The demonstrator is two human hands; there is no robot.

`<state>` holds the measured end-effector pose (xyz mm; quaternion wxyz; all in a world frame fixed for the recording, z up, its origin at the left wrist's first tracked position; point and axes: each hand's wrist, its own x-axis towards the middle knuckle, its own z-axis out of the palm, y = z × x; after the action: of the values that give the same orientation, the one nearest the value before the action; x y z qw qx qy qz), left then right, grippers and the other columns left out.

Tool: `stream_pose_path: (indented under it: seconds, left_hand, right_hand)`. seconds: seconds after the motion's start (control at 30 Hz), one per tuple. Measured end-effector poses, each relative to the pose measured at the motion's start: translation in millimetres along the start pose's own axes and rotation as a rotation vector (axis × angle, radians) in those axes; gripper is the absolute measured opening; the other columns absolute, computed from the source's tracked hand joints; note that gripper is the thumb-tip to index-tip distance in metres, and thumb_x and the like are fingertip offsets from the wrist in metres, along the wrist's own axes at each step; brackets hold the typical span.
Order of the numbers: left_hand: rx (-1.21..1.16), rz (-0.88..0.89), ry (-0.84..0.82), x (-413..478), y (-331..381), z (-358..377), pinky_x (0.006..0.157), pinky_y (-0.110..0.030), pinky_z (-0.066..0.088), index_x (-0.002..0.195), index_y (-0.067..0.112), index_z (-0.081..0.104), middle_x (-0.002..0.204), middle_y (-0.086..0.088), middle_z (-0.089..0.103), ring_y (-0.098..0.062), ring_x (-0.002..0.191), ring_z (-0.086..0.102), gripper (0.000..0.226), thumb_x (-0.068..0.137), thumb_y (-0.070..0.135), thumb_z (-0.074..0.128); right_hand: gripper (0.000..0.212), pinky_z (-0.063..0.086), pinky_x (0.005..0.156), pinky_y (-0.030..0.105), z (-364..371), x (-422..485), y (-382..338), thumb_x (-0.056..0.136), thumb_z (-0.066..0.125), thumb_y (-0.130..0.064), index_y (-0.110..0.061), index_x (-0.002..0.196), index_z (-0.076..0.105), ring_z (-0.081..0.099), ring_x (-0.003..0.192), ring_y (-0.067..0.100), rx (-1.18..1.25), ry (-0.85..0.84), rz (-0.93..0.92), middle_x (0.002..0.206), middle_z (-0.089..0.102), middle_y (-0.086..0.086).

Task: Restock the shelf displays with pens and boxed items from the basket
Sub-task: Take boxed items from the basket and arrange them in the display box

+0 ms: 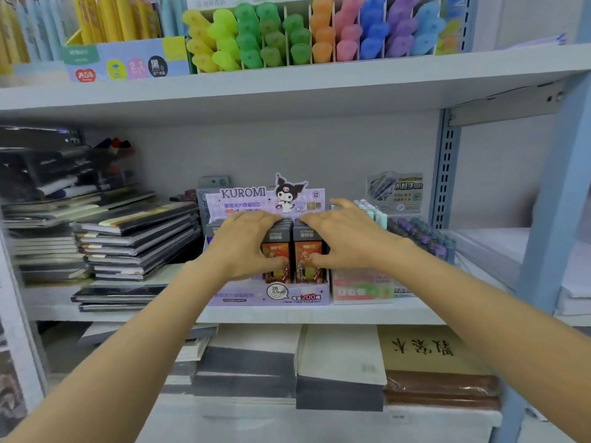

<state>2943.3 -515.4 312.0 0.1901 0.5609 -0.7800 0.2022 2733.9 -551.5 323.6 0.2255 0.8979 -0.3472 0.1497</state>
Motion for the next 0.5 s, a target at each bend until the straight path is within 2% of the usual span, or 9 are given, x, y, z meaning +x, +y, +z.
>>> stream_pose_path:
  seconds: [0.07, 0.13, 0.17, 0.23, 0.33, 0.43, 0.5]
  left_hand:
    - [-0.027, -0.006, -0.025, -2, 3, -1, 0.115, -0.038, 0.023, 0.144, 0.021, 0.038, 0.138, 0.002, 0.052, -0.019, 0.129, 0.044, 0.079, 0.078, 0.052, 0.067]
    - [-0.073, -0.006, 0.001, -10, 2, -1, 0.119, -0.041, 0.016, 0.150, 0.020, 0.029, 0.150, -0.001, 0.041, -0.022, 0.140, 0.032, 0.086, 0.080, 0.053, 0.067]
    - [-0.082, -0.008, 0.040, -16, 0, -2, 0.121, -0.043, 0.011, 0.153, 0.020, 0.022, 0.157, -0.002, 0.031, -0.021, 0.146, 0.022, 0.092, 0.080, 0.056, 0.066]
    - [-0.074, -0.049, 0.150, -28, -8, -3, 0.122, -0.045, 0.006, 0.155, 0.022, 0.014, 0.162, 0.000, 0.016, -0.018, 0.149, 0.011, 0.099, 0.080, 0.062, 0.063]
    - [-0.053, -0.172, 0.170, -41, -25, -2, 0.121, -0.046, 0.003, 0.156, 0.021, 0.012, 0.163, -0.002, 0.009, -0.018, 0.150, 0.005, 0.103, 0.078, 0.064, 0.063]
    - [-0.004, -0.231, 0.057, -46, -37, 2, 0.121, -0.046, 0.002, 0.156, 0.021, 0.011, 0.163, -0.001, 0.007, -0.018, 0.150, 0.004, 0.104, 0.078, 0.067, 0.062]
    - [-0.014, -0.229, 0.053, -47, -43, 5, 0.121, -0.046, 0.006, 0.155, 0.022, 0.016, 0.161, 0.000, 0.018, -0.018, 0.148, 0.014, 0.101, 0.077, 0.065, 0.064]
  right_hand:
    - [0.049, 0.022, 0.114, 0.041, -2, 0, -2, 0.081, 0.056, -0.048, -0.021, 0.121, 0.053, 0.061, 0.101, 0.017, 0.026, -0.013, 0.015, 0.108, 0.067, -0.006]
    - [0.052, 0.018, 0.116, 0.041, -5, -1, -3, 0.084, 0.056, -0.049, -0.021, 0.127, 0.051, 0.057, 0.112, 0.018, 0.053, -0.001, 0.025, 0.120, 0.064, -0.004]
    - [0.060, 0.015, 0.117, 0.040, -6, -3, -5, 0.085, 0.055, -0.050, -0.019, 0.136, 0.046, 0.051, 0.124, 0.019, 0.057, 0.009, 0.030, 0.134, 0.057, 0.000]
    - [0.077, 0.012, 0.119, 0.037, -9, -6, -13, 0.088, 0.054, -0.050, -0.015, 0.151, 0.027, 0.029, 0.143, 0.020, 0.077, 0.065, 0.031, 0.156, 0.031, 0.005]
    - [0.083, 0.015, 0.119, 0.036, -14, 4, -34, 0.092, 0.052, -0.050, -0.011, 0.154, 0.013, 0.017, 0.148, 0.022, 0.129, 0.113, 0.012, 0.162, 0.013, 0.009]
    - [0.083, 0.019, 0.119, 0.039, -11, 22, -55, 0.093, 0.047, -0.056, -0.006, 0.153, 0.017, 0.022, 0.146, 0.025, 0.075, 0.016, 0.026, 0.160, 0.020, 0.013]
    - [0.076, 0.032, 0.111, 0.041, -5, 28, -63, 0.092, 0.046, -0.060, -0.005, 0.144, 0.035, 0.042, 0.133, 0.028, 0.047, -0.001, 0.054, 0.147, 0.043, 0.013]
